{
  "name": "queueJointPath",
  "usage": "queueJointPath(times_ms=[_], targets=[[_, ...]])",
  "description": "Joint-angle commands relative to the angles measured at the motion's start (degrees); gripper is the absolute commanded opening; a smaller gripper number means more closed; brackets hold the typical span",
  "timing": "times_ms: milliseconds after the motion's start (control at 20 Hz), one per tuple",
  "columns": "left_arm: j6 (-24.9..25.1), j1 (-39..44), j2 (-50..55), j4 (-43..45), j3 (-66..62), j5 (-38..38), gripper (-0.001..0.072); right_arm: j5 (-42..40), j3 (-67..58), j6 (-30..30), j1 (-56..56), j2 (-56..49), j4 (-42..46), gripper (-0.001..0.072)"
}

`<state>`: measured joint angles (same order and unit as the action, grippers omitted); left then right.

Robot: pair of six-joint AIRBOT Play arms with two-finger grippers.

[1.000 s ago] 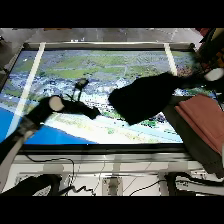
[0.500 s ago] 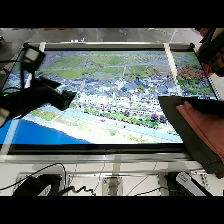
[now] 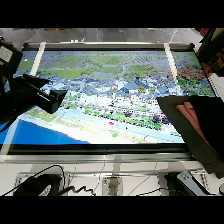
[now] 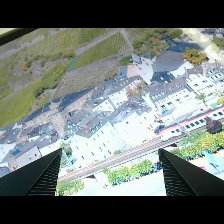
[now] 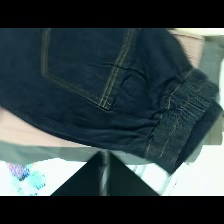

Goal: Fold the clothes and pants, and hang the long-sleeved shirts on hangers.

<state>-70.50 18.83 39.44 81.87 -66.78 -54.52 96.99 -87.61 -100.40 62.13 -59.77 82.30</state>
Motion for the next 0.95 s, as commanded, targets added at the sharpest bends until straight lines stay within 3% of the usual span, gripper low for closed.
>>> queueJointPath(times_ms=[0,450,600,900], targets=[[0.0,-0.07,-0.22,0.17,-0.04,0.02,0.0696,-1.53,0.02,5.64,-6.29,0.07,-2.56,0.0038],[0.0,-0.07,-0.22,0.17,-0.04,0.0,0.0696,-22.34,0.85,13.99,-55.12,-3.28,2.16,0.0037],[0.0,-0.07,-0.22,0.17,-0.04,0.0,0.0696,-25.55,0.85,15.98,-68.17,-6.95,2.82,0.0038],[0.0,-0.07,-0.22,0.17,-0.04,0.0,0.0696,-26.91,0.83,15.96,-75.32,-12.11,5.01,0.0038]])
